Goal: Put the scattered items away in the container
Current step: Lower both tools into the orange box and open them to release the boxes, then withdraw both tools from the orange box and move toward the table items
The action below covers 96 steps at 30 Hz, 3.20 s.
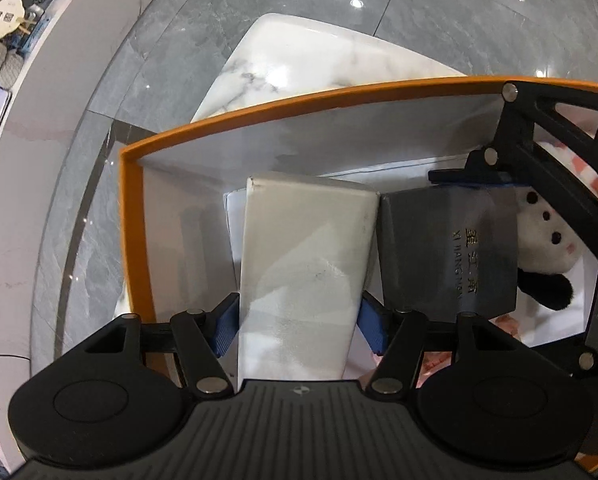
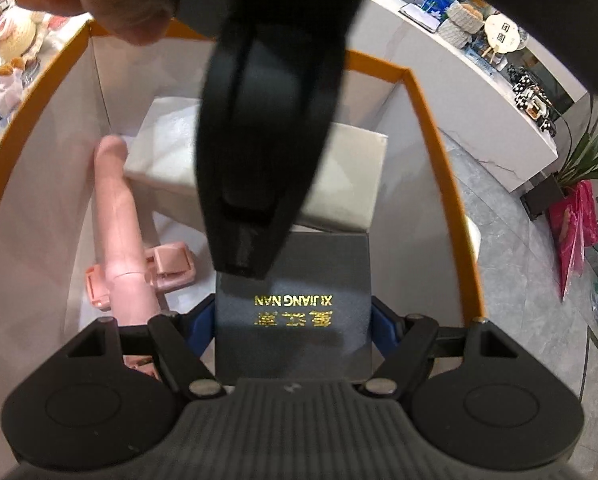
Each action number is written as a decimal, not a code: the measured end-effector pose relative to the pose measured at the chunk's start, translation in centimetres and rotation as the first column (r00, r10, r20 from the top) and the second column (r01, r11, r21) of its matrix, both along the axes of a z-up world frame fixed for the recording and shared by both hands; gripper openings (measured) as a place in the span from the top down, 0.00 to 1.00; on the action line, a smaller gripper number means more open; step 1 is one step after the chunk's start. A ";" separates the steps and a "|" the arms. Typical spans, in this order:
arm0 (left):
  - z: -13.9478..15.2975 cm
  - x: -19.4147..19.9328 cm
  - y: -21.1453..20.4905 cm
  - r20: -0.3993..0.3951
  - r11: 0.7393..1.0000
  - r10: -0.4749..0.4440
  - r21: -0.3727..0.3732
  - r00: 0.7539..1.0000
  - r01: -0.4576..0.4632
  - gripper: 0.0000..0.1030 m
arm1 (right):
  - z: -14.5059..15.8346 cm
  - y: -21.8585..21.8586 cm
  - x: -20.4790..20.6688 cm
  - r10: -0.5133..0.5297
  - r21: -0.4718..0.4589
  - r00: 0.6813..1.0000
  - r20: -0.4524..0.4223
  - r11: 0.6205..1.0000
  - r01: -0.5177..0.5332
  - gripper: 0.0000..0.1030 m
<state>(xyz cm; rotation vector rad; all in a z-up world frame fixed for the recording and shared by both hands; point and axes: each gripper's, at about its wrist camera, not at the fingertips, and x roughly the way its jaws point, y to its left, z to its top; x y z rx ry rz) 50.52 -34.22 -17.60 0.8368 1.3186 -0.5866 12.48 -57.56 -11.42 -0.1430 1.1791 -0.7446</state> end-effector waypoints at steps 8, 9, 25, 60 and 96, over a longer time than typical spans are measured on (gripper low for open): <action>-0.3 -0.7 -0.4 0.052 0.999 -0.033 0.027 0.998 0.031 0.31 | -0.5 0.0 0.0 -0.005 0.000 1.000 -0.020 1.000 0.005 0.25; -0.2 -0.8 -0.4 0.056 0.999 -0.031 0.028 0.998 0.030 0.31 | -0.4 0.1 -0.1 -0.005 -0.006 1.000 -0.022 1.000 0.005 0.25; 3.5 -1.8 0.8 0.133 1.000 -0.023 -0.014 0.991 0.025 0.30 | 2.6 1.2 -1.3 -0.033 -0.044 0.999 -0.006 0.998 0.032 0.16; 11.9 -23.0 30.3 0.338 0.747 0.523 -0.624 0.782 -0.229 0.14 | 9.2 17.5 0.6 -0.112 -0.235 0.890 0.442 0.943 0.235 0.14; 0.0 -25.5 32.2 0.323 0.791 0.472 -0.565 0.821 -0.233 0.11 | -2.5 19.2 12.5 0.057 -0.071 0.984 0.170 0.996 -0.046 0.14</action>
